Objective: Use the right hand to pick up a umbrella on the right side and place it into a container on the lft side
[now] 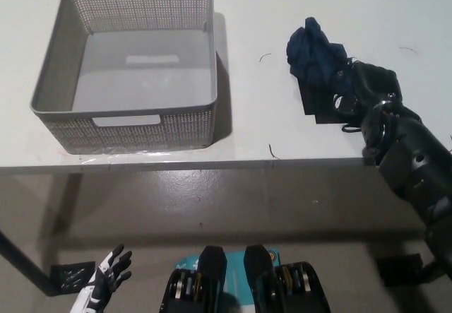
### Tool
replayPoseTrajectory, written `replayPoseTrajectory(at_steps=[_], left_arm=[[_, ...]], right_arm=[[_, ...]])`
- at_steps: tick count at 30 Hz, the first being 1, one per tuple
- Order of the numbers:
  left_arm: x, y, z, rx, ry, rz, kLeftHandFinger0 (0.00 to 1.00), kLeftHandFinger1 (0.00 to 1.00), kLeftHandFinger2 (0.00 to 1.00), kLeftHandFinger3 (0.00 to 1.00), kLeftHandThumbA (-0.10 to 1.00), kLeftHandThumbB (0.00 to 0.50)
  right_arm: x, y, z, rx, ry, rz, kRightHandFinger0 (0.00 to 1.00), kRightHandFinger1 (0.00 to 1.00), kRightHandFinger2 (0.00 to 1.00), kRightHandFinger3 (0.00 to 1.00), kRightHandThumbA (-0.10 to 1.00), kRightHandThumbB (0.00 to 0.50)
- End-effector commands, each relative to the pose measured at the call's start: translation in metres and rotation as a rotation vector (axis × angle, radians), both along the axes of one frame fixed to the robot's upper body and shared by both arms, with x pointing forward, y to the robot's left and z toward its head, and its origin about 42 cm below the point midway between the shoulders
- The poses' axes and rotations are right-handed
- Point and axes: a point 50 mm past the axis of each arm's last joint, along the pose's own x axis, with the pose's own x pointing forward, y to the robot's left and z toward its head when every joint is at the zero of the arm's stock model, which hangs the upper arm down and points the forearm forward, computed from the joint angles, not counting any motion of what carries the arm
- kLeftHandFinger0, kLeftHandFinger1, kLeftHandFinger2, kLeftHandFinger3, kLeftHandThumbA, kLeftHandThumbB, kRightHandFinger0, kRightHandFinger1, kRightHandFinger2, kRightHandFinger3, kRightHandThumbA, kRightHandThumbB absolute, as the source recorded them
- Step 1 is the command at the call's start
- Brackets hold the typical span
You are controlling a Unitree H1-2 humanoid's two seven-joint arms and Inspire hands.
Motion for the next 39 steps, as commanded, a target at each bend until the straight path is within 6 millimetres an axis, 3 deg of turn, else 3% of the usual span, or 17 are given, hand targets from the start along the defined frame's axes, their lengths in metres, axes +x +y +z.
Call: replayPoseTrajectory(at_steps=[1,2,3,4,5,7,8,11,12,14,16,18,20,23,29,34,39], left_arm=[[-0.006,0.003,0.003,0.003,-0.037,-0.017,1.0,1.0,1.0,1.0,1.0,0.03],[-0.007,0.003,0.002,-0.002,-0.034,-0.018,1.0,1.0,1.0,1.0,1.0,0.03],[-0.007,0.003,0.002,-0.002,-0.034,-0.017,1.0,1.0,1.0,1.0,1.0,0.029],[-0.007,0.003,0.001,-0.011,-0.029,-0.02,1.0,1.0,1.0,1.0,1.0,0.028],[-0.007,0.002,0.003,-0.014,-0.026,-0.023,1.0,1.0,1.0,1.0,1.0,0.028],[-0.007,0.002,0.004,-0.012,-0.028,-0.027,1.0,1.0,1.0,1.0,1.0,0.019],[-0.007,0.001,0.005,-0.014,-0.029,-0.027,1.0,1.0,1.0,1.0,1.0,0.02],[-0.007,0.001,0.004,-0.008,-0.029,-0.02,1.0,1.0,1.0,1.0,1.0,0.045],[-0.007,0.002,0.004,-0.007,-0.029,-0.019,1.0,1.0,1.0,1.0,1.0,0.046],[-0.007,0.001,0.004,0.01,-0.033,-0.015,1.0,1.0,1.0,1.0,1.0,0.052],[-0.007,0.0,0.004,0.014,-0.037,-0.014,1.0,1.0,1.0,1.0,1.0,0.061],[-0.008,0.0,0.005,0.014,-0.037,-0.02,1.0,1.0,1.0,1.0,1.0,0.063],[-0.008,0.001,0.005,0.011,-0.037,-0.024,1.0,1.0,1.0,1.0,1.0,0.055],[-0.008,0.001,0.005,-0.008,-0.036,-0.032,1.0,1.0,1.0,1.0,1.0,0.033],[-0.006,-0.003,0.007,0.009,-0.047,-0.038,1.0,1.0,1.0,1.0,1.0,0.04],[-0.01,-0.005,0.008,0.013,-0.036,-0.047,1.0,1.0,1.0,1.0,1.0,0.037],[-0.01,-0.009,0.007,-0.002,-0.032,-0.069,1.0,1.0,1.0,1.0,1.0,0.028]], right_arm=[[0.013,0.022,0.041,0.074,-0.158,0.066,0.0,0.36,0.82,0.83,-0.1,0.173],[0.019,0.034,0.064,0.101,-0.197,0.1,0.0,0.37,0.83,0.84,-0.1,0.177],[0.02,0.035,0.066,0.103,-0.201,0.104,0.05,0.5,0.98,1.0,-0.1,0.06],[0.024,0.049,0.09,0.132,-0.268,0.143,0.17,0.57,0.94,0.95,-0.1,0.174],[0.027,0.063,0.116,0.146,-0.323,0.187,0.07,0.44,0.74,0.78,-0.1,0.164],[0.028,0.079,0.148,0.161,-0.384,0.255,0.0,0.32,0.68,0.71,-0.1,0.171],[0.027,0.094,0.174,0.186,-0.446,0.297,0.0,0.26,0.68,0.75,-0.1,0.174],[0.017,0.128,0.221,0.252,-0.521,0.385,0.0,0.18,0.66,0.66,-0.1,0.199],[0.015,0.132,0.225,0.251,-0.524,0.393,0.0,0.17,0.65,0.63,-0.1,0.206],[-0.002,0.163,0.26,0.246,-0.571,0.451,0.0,0.14,0.6,0.54,-0.1,0.154],[-0.015,0.182,0.278,0.258,-0.589,0.513,0.0,0.18,0.7,0.66,-0.1,0.179],[-0.028,0.203,0.292,0.253,-0.6,0.558,0.0,0.23,0.66,0.74,-0.1,0.187],[-0.035,0.217,0.297,0.253,-0.613,0.572,0.0,0.24,0.65,0.78,-0.1,0.182],[-0.048,0.246,0.31,0.261,-0.617,0.604,0.0,0.14,0.61,0.66,-0.1,0.211],[-0.063,0.29,0.321,0.252,-0.606,0.65,0.0,0.08,0.62,0.61,-0.1,0.183],[-0.06,0.314,0.298,0.23,-0.57,0.674,0.0,0.05,0.6,0.57,-0.1,0.215],[-0.053,0.324,0.265,0.211,-0.499,0.661,0.0,0.08,0.62,0.62,-0.1,0.215]])
